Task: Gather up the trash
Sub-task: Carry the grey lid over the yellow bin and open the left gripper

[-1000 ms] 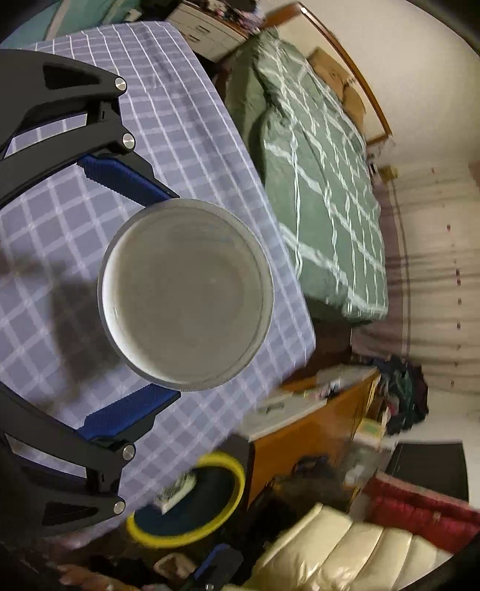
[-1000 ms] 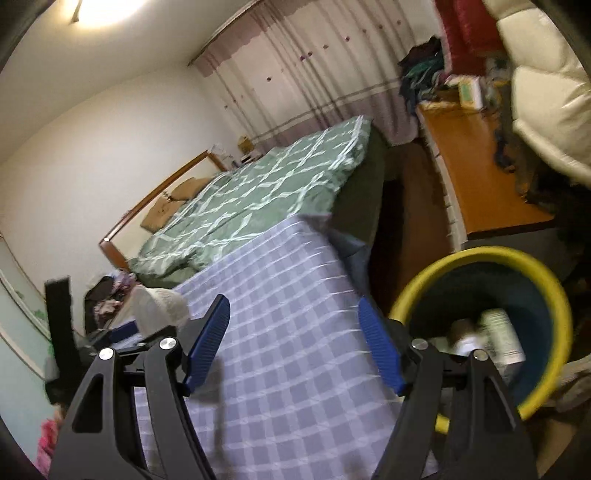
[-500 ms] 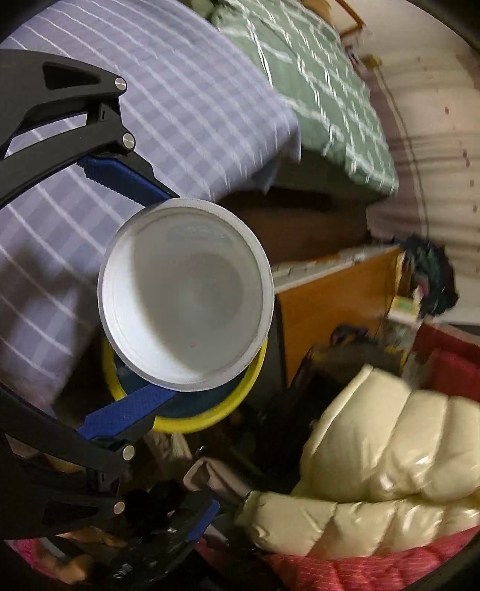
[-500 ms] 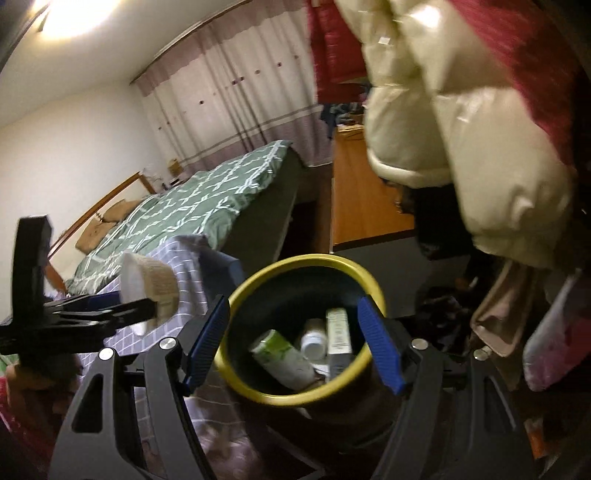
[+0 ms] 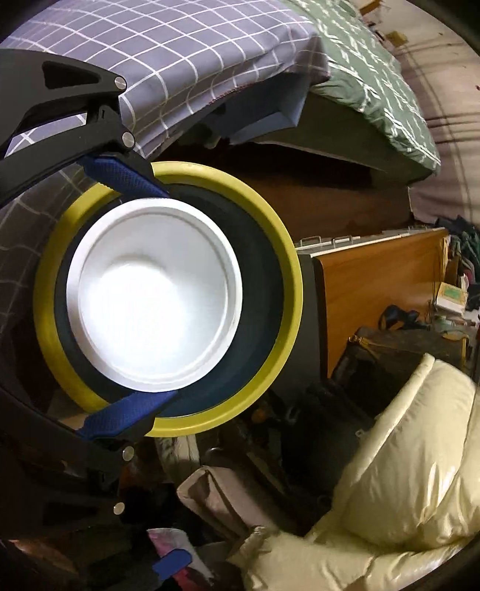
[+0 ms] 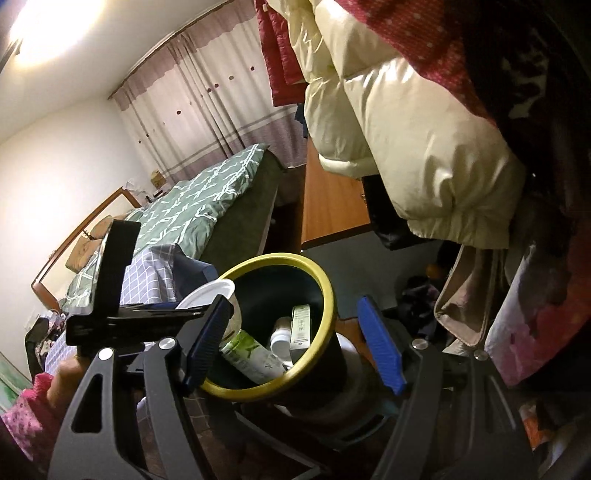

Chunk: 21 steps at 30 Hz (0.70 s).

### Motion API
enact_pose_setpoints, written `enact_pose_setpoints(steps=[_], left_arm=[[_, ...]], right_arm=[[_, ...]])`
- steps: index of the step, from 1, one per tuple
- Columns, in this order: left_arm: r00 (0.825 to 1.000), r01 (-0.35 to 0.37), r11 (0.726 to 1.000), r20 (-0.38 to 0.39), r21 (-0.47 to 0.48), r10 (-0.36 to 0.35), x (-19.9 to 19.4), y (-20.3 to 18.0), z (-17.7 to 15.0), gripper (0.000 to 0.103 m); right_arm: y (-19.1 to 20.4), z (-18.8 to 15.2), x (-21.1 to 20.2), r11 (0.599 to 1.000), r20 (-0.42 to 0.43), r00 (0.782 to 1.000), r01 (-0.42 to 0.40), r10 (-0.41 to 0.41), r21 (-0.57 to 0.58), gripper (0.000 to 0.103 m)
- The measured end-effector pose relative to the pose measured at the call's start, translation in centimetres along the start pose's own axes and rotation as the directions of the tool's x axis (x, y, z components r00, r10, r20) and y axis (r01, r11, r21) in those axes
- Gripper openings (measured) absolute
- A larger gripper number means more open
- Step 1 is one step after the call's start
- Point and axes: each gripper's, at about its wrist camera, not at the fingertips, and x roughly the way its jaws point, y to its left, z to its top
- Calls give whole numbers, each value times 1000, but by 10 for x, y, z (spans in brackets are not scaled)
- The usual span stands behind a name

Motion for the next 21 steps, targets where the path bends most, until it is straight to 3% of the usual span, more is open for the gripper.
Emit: enact_pose_setpoints(steps=[7, 14, 18, 21], left_arm=[[996, 15, 1000, 91, -25, -13, -41, 18, -7, 98], [988, 113, 990, 115, -79, -104, -49, 24, 9, 98], [969, 106, 988, 232, -109, -79, -99, 44, -8, 98], [933, 39, 990, 360, -135, 12, -157, 63, -45, 98]], right_arm=[[13, -2, -1, 1000, 3, 1000, -12, 12, -23, 71], [22, -3, -22, 999, 32, 999, -10, 11, -33, 71], [25, -3, -28, 998, 33, 999, -2, 4, -60, 75], [31, -6, -24, 997, 10, 1000, -20, 21, -73, 75]])
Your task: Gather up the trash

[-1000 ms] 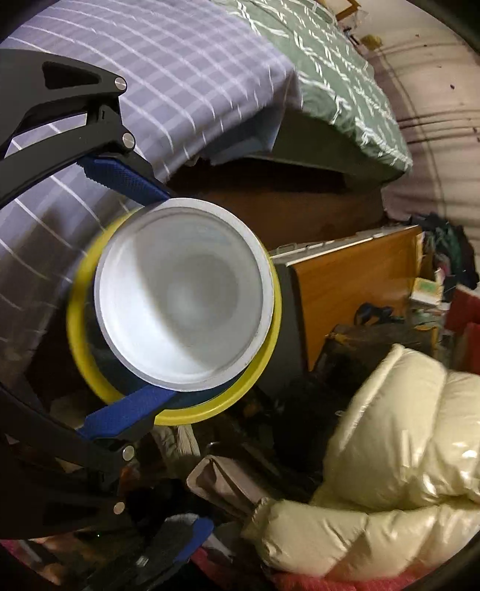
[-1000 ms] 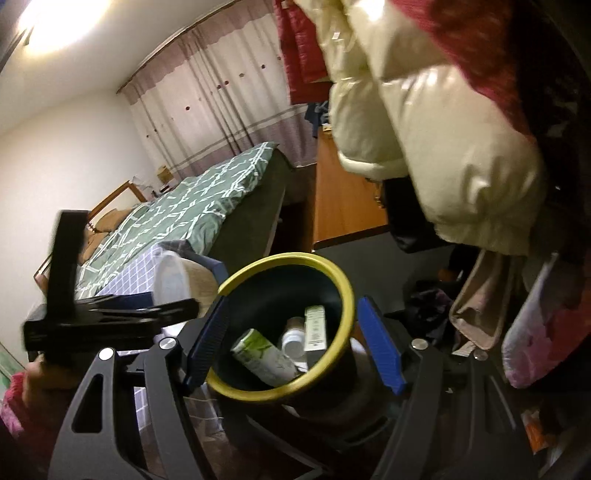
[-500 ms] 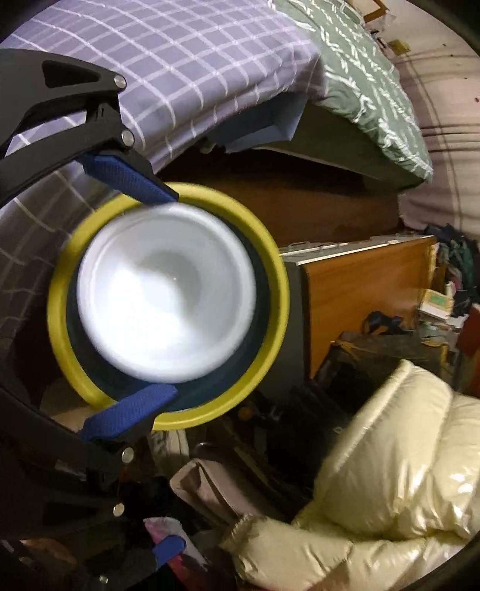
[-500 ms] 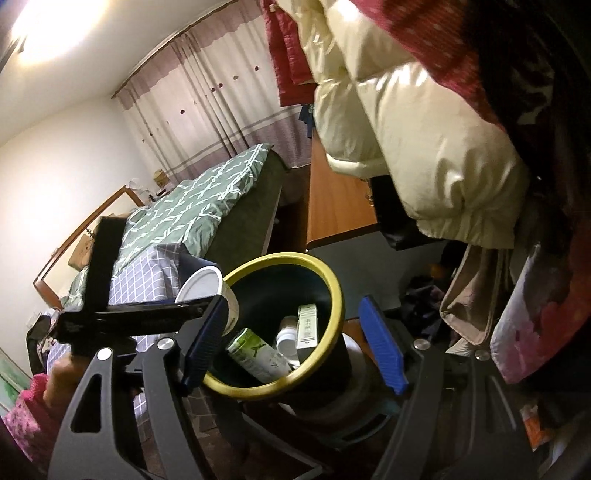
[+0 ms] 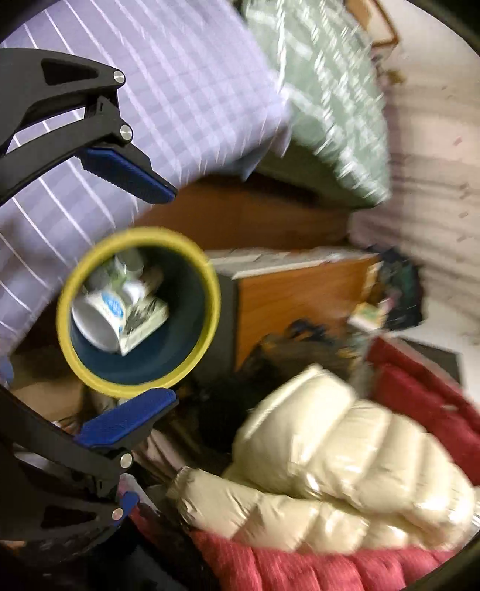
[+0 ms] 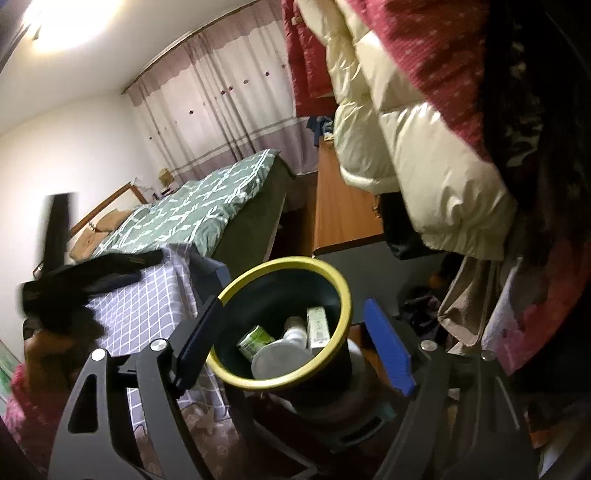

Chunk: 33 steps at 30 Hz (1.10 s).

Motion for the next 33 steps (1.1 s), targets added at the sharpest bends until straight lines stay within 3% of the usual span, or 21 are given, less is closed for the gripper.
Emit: enact_pose_setpoints(steps=[3, 8, 12, 16, 21, 26, 33], left_arm=[[991, -95, 995, 92, 2, 94, -58, 15, -21, 98], [940, -238, 966, 226, -101, 255, -166, 47, -75, 98], [870, -346, 909, 285, -231, 403, -244, 67, -128, 98], [795, -456, 827, 267, -330, 545, -299, 79, -175, 98], [784, -483, 792, 218, -373, 581, -327, 90, -208, 98], [786, -473, 794, 224, -381, 576, -339, 91, -220, 98], [772, -478, 780, 231, -404, 592, -347, 89, -229, 98]], right_arm=[[12, -5, 2, 999, -21, 999, -27, 26, -22, 75], [47, -11, -6, 992, -37, 996, -90, 87, -92, 79], [88, -15, -33, 971, -12, 992, -126, 126, -205, 87], [117, -21, -56, 948, 21, 987, -146, 158, -281, 90], [142, -33, -62, 932, -5, 984, -168, 175, -322, 91], [159, -46, -67, 912, -6, 988, -143, 152, -385, 91], [174, -54, -69, 896, -13, 988, -145, 154, -419, 93]])
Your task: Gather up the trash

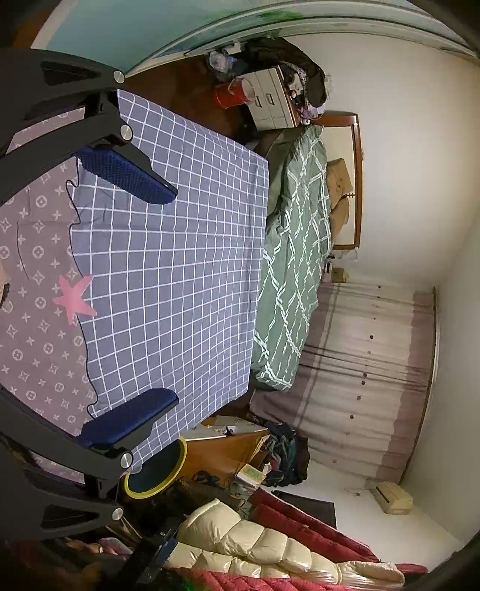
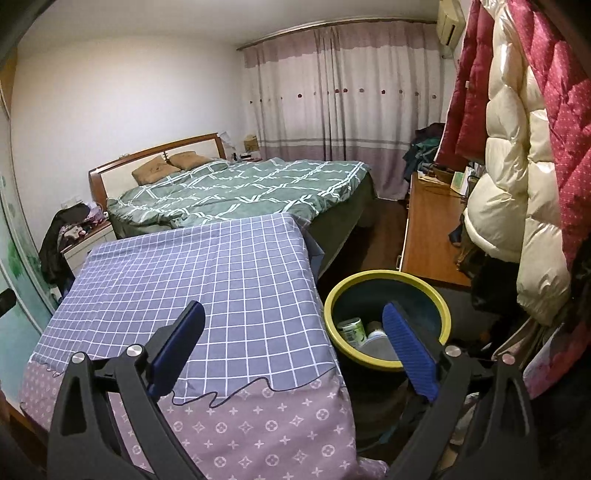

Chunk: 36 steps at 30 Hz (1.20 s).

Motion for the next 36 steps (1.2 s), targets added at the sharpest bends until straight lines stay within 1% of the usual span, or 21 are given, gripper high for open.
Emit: enact_pose_setpoints(steps=[6, 13, 21, 31, 36], left_arm=[[1000, -24, 1000, 2, 2, 24, -5, 2, -2, 98], [999, -32, 999, 12, 3, 32, -12, 3, -2, 98], [1000, -30, 1000, 7, -6, 30, -15, 8, 1, 98], [1000, -23, 1000, -16, -1, 23, -9, 5, 3, 98], [1000, -22, 1000, -13, -5, 22, -9, 5, 3, 98]], right_arm=[[8, -1, 0, 1000, -9, 1000, -20, 20, -14, 94], [11, -1, -2, 999, -10, 999, -35, 35, -13, 94], [12, 0, -3, 999, -8, 999, -42, 42, -4, 95], [13, 0, -3, 999, -13, 999, -45, 45, -1, 95], [13, 0, -3, 999, -13, 999, -44, 44, 0, 95]])
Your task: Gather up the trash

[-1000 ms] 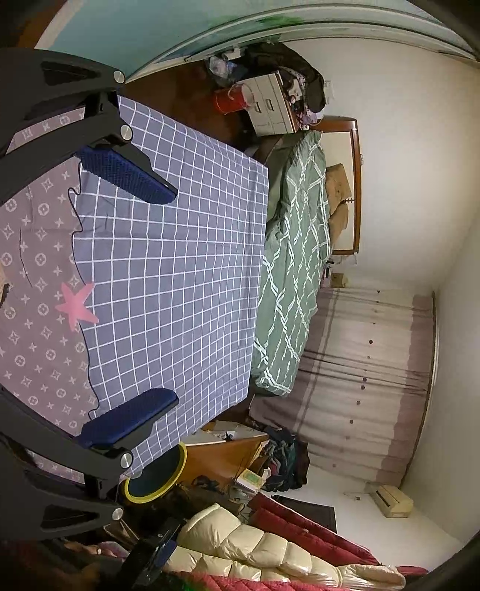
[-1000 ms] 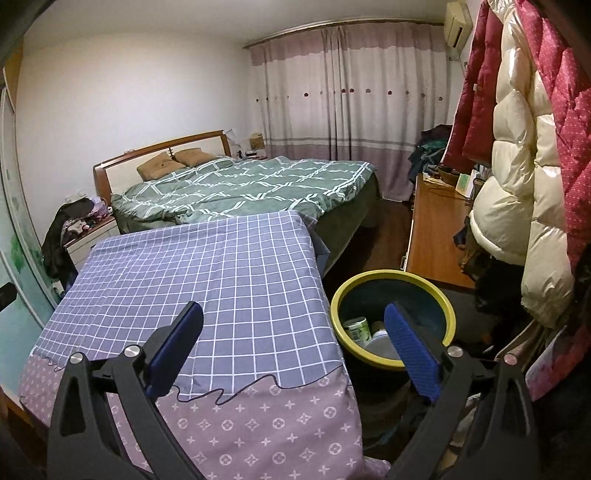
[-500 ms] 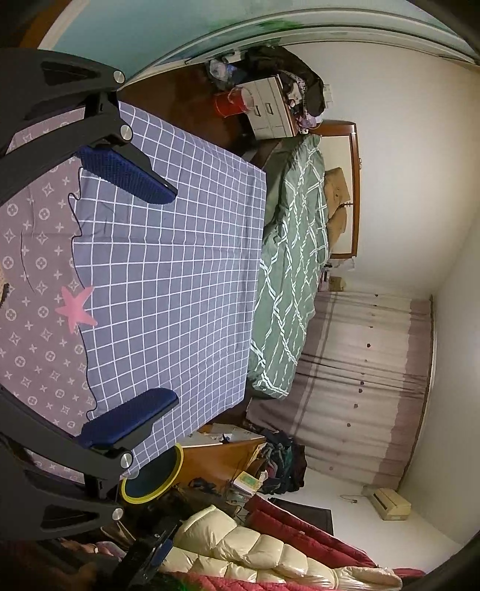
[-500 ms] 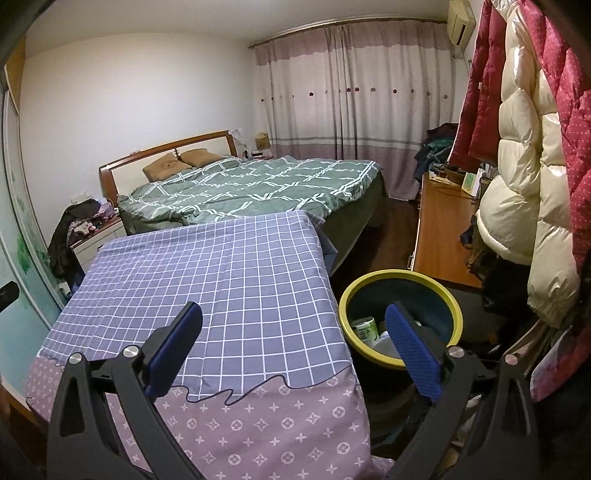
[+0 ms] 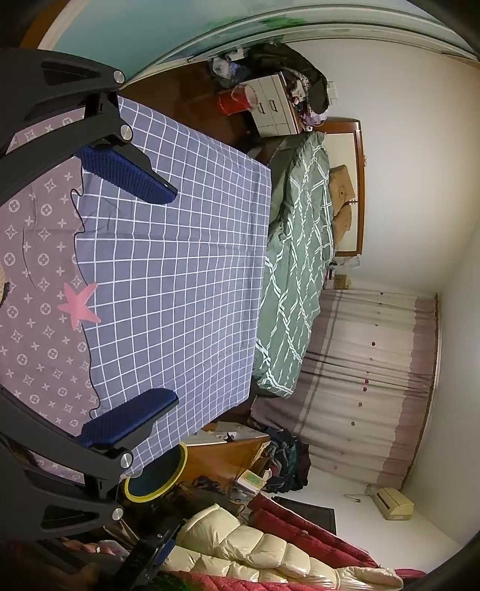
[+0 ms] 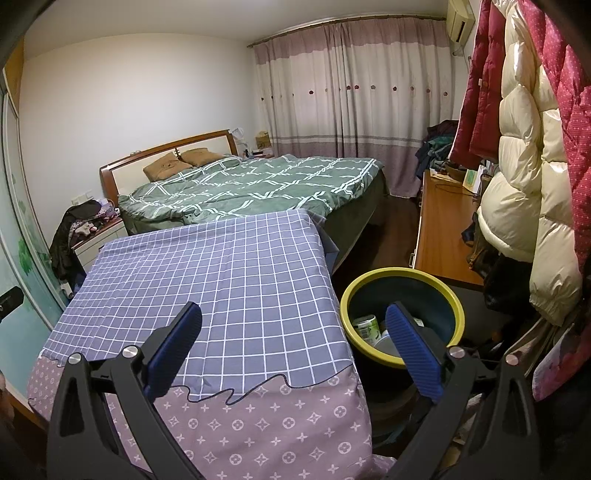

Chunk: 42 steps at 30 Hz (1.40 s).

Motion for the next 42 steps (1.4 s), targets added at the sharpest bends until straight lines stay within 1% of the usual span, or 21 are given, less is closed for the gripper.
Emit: enact_pose_setpoints(steps=[18, 31, 42], left_arm=[[1000, -3, 1000, -6, 18, 3, 2, -6, -2, 98], [1000, -3, 1000, -11, 25, 3, 4, -7, 0, 98], [1000, 6, 1000, -25, 22, -6, 5, -7, -2, 98]], right_arm=[[-6, 0, 2, 1000, -4, 1000, -4, 5, 23, 96], [-3, -1, 4, 999, -9, 1000, -21, 21, 27, 96], [-7, 1, 6, 999, -19, 1000, -15, 15, 40, 96]])
